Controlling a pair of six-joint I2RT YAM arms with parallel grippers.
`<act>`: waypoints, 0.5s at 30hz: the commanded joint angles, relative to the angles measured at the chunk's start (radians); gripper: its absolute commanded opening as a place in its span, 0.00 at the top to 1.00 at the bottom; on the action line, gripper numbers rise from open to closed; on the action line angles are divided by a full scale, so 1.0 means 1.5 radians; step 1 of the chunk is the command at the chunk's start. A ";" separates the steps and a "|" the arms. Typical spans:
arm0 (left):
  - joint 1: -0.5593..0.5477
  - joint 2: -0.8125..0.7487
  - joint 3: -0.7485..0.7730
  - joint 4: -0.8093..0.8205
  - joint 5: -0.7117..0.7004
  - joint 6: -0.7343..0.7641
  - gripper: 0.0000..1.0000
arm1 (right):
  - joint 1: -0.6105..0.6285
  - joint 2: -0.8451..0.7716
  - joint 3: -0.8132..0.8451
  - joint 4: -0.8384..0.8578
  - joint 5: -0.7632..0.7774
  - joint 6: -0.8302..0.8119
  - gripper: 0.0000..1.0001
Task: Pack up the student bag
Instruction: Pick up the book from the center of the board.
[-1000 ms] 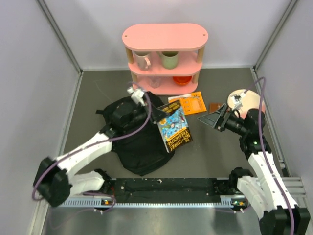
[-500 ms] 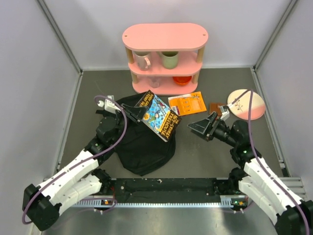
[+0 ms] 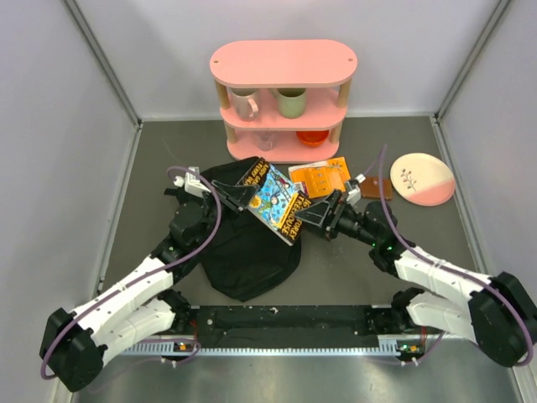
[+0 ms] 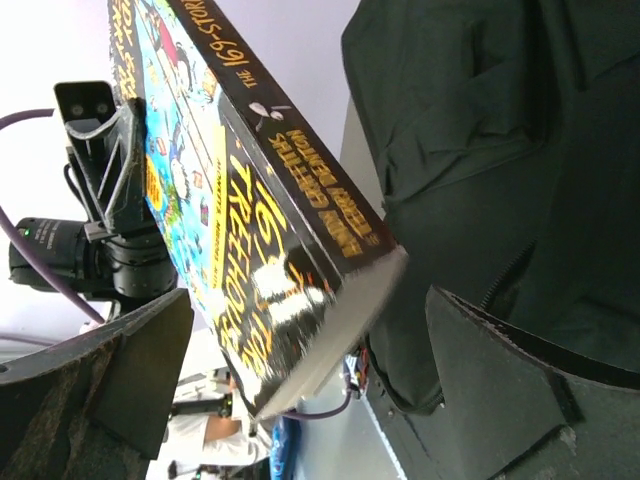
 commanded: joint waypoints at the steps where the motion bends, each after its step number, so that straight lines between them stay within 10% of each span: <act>1: -0.001 0.003 -0.018 0.135 0.016 -0.032 1.00 | 0.039 0.064 0.054 0.143 0.012 0.017 0.05; 10: 0.000 -0.003 -0.022 0.109 0.034 -0.012 0.96 | 0.048 0.107 0.036 0.264 0.004 0.055 1.00; 12: 0.001 -0.008 -0.010 0.084 0.039 0.010 0.57 | 0.048 0.098 0.034 0.252 0.004 0.041 1.00; 15: 0.002 -0.016 0.014 0.016 0.050 0.075 0.28 | 0.049 0.065 0.033 0.196 0.012 0.011 1.00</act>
